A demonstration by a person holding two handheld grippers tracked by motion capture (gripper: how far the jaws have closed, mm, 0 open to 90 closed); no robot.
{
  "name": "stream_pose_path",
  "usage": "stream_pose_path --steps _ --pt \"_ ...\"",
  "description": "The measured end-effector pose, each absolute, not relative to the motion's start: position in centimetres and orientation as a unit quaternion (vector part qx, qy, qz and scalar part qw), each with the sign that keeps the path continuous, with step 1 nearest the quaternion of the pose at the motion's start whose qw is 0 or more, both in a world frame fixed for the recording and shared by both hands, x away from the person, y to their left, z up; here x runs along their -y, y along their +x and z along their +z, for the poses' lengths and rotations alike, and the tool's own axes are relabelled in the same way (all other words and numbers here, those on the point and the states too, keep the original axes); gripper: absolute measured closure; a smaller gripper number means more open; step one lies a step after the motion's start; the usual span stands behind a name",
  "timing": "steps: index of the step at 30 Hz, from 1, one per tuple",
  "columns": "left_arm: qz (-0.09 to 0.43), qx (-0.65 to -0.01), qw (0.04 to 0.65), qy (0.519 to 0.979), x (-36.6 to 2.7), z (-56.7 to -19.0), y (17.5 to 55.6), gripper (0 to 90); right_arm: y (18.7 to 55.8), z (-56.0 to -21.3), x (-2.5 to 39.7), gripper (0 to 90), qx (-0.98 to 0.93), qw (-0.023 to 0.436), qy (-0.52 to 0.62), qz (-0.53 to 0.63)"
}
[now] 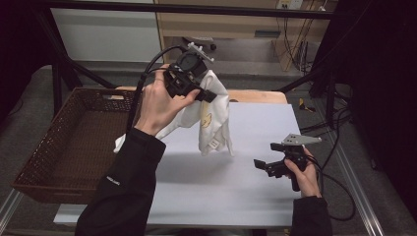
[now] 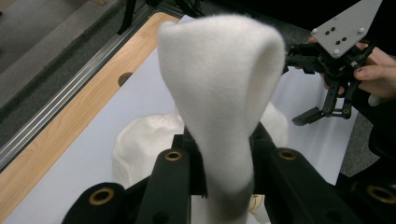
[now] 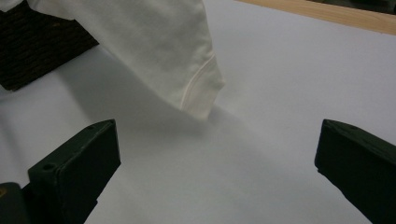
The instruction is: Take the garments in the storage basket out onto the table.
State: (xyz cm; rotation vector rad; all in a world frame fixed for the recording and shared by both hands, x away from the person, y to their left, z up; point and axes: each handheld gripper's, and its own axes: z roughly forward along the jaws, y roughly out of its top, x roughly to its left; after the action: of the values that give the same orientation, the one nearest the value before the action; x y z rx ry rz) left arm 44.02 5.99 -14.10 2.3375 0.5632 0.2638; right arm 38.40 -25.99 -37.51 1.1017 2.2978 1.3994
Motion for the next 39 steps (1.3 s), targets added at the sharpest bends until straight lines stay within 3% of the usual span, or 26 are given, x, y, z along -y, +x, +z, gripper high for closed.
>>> stream_pose_path --steps 11,39 --pt "0.096 -0.215 0.344 0.909 -4.7 -16.1 44.8 75.7 38.3 -37.3 26.1 0.8 -0.784 0.117 0.376 0.481" --pt "0.089 -0.262 0.343 0.898 -8.0 -25.9 45.3 73.5 38.4 -37.6 25.8 0.8 -0.791 0.118 0.375 0.470"
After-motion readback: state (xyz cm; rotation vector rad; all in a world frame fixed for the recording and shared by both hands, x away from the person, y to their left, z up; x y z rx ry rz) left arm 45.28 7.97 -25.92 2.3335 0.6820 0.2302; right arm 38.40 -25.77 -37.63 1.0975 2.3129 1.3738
